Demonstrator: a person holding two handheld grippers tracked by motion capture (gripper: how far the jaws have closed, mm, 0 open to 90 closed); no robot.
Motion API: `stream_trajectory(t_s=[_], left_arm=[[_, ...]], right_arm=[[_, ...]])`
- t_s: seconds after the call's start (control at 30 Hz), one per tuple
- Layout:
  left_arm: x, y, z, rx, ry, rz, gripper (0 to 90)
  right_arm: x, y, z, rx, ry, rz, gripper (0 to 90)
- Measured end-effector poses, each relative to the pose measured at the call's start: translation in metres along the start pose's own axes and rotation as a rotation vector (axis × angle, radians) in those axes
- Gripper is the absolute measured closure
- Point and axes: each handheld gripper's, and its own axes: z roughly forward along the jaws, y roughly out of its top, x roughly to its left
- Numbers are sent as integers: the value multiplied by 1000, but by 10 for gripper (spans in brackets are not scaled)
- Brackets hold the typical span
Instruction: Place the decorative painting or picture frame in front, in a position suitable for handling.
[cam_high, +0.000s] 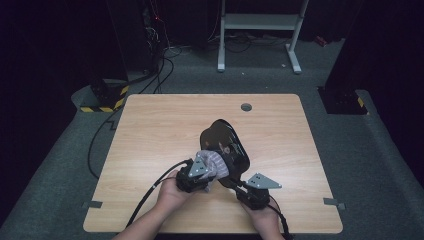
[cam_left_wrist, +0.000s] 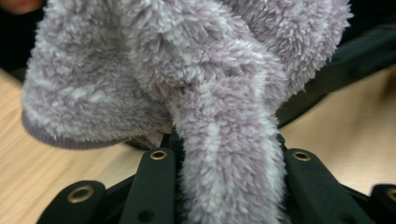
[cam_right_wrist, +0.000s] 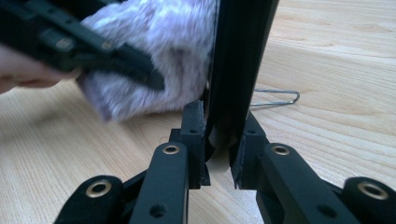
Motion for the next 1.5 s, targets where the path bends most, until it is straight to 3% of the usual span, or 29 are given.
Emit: stream_trajectory(t_s=[0.1,0.23,0.33,0.43,0.47,0.5,0.57,0.6,0.77,0.83,0.87,0.9,1.0,1.07,1.1,1.2,1.33,1.37,1.43,1.5], left_arm=[[6,-2,2,-2,-2,-21,677],[18,-6,4,14,41,-24,677],[43,-15,7,66,120,-63,678],[63,-24,8,118,160,-117,679],[63,-24,8,118,160,-117,682],[68,-28,9,162,178,-101,685],[68,-29,9,167,175,-97,691],[63,-27,8,188,173,-69,694],[49,-24,10,194,137,-29,701],[39,-21,12,196,107,2,701],[25,-17,14,198,79,41,701],[25,-17,14,198,79,41,701],[7,-12,15,203,42,90,700],[6,-12,15,196,34,88,698],[12,-14,14,181,16,49,696],[20,-16,12,176,17,19,676],[23,-17,7,151,3,-5,512],[25,-19,1,126,-27,-46,445],[26,-20,-6,95,-29,-70,351],[27,-19,-16,47,-29,-91,315]], right_arm=[[0,0,0,0,0,1,779],[0,0,0,1,0,1,778],[0,0,0,1,-1,0,778],[0,0,0,1,-2,-3,778],[0,0,0,1,-2,-4,778],[0,0,0,1,-1,-4,779],[0,0,0,2,0,-5,780],[1,0,0,2,2,-7,780],[1,1,0,4,-2,-6,780],[1,1,0,2,-1,-2,780],[1,1,0,0,-2,1,780],[1,1,0,0,-2,1,780],[1,2,1,-2,-2,3,780],[1,2,1,-2,-1,4,780],[0,1,1,-2,-1,4,780],[0,1,1,-2,-1,0,779],[0,1,0,-2,1,-4,780],[0,1,0,-1,1,-5,780],[0,1,0,-1,2,-9,780],[1,1,1,0,4,-12,781]])
